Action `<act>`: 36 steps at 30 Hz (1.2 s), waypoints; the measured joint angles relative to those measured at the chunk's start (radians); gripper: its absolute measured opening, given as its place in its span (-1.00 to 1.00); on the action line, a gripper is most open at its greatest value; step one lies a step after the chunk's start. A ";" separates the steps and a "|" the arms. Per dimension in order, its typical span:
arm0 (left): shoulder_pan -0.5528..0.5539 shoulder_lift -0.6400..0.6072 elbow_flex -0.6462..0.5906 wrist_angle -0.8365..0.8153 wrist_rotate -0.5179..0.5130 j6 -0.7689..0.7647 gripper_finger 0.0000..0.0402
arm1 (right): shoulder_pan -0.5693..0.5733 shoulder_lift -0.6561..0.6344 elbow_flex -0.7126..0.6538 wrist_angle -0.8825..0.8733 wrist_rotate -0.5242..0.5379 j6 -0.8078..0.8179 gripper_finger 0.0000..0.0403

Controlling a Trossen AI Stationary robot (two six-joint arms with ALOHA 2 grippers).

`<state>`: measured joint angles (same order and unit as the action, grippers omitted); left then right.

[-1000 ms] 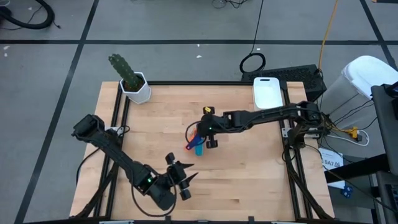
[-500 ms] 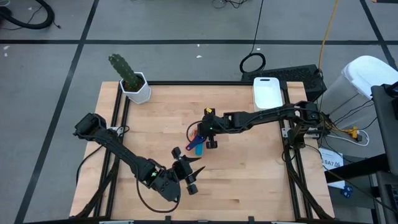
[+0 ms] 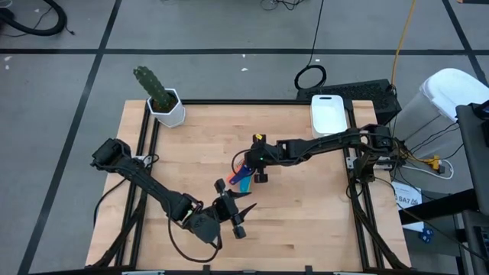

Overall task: Nest measuring cups in basket
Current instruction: Stack the dark blue measuring cup on top of the orange measuring cup, then adjust the stacked measuring cups on the table

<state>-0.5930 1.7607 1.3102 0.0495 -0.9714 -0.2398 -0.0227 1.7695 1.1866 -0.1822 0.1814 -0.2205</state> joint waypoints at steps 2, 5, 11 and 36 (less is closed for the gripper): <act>0.000 0.000 0.000 0.000 0.000 -0.001 -0.13 | 0.000 0.000 0.000 0.013 0.000 0.008 -0.91; 0.000 0.000 0.000 0.000 0.000 -0.002 -0.13 | 0.000 0.000 0.000 0.027 -0.002 0.017 -0.76; -0.002 0.000 0.000 0.000 0.000 -0.005 -0.13 | 0.000 0.000 0.000 0.035 0.001 0.030 -0.38; 0.110 0.000 0.000 -0.463 -0.006 -0.433 -0.13 | 0.100 -0.388 -0.095 -0.322 0.076 0.232 -0.01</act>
<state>-0.4827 1.7603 1.3102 -0.4138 -0.9772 -0.6729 0.0772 1.3810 1.0916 -0.5040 0.2573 0.0113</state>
